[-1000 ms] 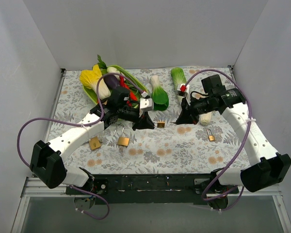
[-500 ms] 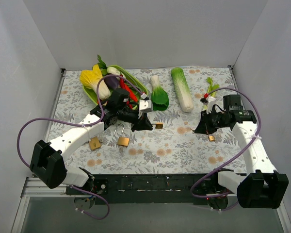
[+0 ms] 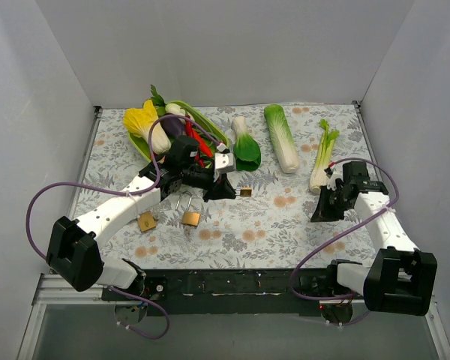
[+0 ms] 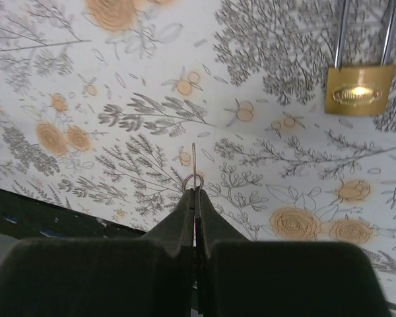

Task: Lock with the key
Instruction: Place the key at the center of the board.

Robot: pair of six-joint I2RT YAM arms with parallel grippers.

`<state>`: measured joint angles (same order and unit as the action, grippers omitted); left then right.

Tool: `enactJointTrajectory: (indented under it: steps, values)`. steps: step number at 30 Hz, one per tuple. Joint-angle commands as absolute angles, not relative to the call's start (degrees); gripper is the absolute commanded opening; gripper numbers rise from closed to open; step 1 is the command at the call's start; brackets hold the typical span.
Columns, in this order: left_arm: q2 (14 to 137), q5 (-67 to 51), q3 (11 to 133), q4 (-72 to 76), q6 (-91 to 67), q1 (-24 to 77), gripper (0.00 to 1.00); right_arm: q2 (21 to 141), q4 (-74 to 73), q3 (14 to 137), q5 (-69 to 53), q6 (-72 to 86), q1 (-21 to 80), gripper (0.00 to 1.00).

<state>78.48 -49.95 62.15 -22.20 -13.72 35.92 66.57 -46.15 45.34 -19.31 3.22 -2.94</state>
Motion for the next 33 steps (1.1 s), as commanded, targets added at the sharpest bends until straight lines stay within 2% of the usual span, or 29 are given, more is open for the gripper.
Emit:
enactJointTrajectory:
  steps: [1, 13, 33]
  values:
    - [76.4, -50.4, 61.5, -20.5, -13.7, 35.3, 0.0, 63.4, -41.4, 40.9, -15.3, 11.3, -3.6, 0.01]
    - [76.6, -50.8, 61.4, -20.6, -13.7, 35.3, 0.0, 65.7, -21.0, 34.3, -13.2, 13.4, -3.6, 0.01]
    - [77.9, -50.9, 62.1, -20.7, -13.9, 35.3, 0.0, 72.6, -18.9, 32.3, -13.3, 12.6, -3.6, 0.01]
